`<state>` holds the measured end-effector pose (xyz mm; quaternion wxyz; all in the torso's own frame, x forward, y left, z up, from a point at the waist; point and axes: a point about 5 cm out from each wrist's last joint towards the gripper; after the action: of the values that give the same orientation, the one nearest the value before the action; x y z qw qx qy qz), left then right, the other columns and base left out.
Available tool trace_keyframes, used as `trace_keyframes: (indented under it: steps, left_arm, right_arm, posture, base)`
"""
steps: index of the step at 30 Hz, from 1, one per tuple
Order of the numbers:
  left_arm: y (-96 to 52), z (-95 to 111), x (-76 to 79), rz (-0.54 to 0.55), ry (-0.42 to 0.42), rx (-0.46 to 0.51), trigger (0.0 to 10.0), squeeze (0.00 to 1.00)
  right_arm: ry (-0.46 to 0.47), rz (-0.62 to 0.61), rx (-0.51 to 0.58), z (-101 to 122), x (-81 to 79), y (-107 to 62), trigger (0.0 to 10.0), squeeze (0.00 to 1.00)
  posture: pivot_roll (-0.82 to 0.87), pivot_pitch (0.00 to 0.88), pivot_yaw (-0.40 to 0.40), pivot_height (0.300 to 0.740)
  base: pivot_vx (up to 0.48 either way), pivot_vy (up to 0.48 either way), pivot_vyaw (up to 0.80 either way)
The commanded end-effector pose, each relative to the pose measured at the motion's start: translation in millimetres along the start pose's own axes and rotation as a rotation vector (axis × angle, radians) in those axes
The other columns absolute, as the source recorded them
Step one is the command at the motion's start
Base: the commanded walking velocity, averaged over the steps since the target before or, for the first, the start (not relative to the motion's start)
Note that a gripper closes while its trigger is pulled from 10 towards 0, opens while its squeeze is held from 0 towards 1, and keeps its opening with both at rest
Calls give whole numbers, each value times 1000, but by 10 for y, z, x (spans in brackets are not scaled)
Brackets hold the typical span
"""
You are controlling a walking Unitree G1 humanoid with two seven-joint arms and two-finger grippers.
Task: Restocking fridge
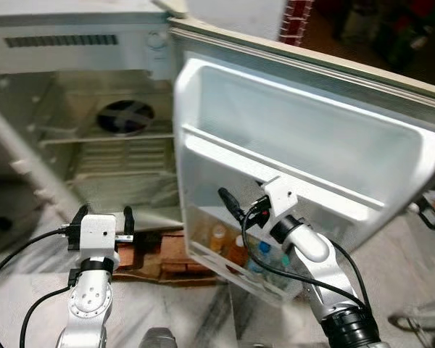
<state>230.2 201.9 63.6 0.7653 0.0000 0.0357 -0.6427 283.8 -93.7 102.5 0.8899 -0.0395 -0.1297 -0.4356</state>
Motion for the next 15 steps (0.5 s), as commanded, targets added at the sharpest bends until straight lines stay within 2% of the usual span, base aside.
trace_keyframes:
  steps: [1,3,7,15]
  left_arm:
    - [4,-10,12,-1,7,-2,10000,0]
    - [13,-2,21,-5,9,1,10000,0]
    - [26,0,28,-11,11,1,10000,0]
    - [44,-8,35,-17,18,1,10000,0]
  right_arm:
    - [-35,8,51,116,29,33,10000,0]
    - [-57,12,57,122,19,37,10000,0]
    - [-46,72,53,104,-22,53,10000,0]
    - [-82,52,38,86,34,74,10000,0]
  posture:
    - [44,0,-37,735]
    - [44,0,-37,735]
    - [45,0,-33,735]
    - [49,0,-34,735]
  base:
    - [-386,0,0]
    - [-396,0,0]
    - [-404,0,0]
    - [-354,0,0]
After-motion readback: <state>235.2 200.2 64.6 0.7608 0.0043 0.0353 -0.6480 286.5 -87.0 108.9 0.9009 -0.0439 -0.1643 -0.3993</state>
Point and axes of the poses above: a point about 5 cm out from each wrist's last joint towards the gripper, its own y axis pointing out of the wrist towards the gripper, its own z axis along the axis of the wrist's last joint, x = y × z, and after that the axes turned 12 degrees about -y, right-handed
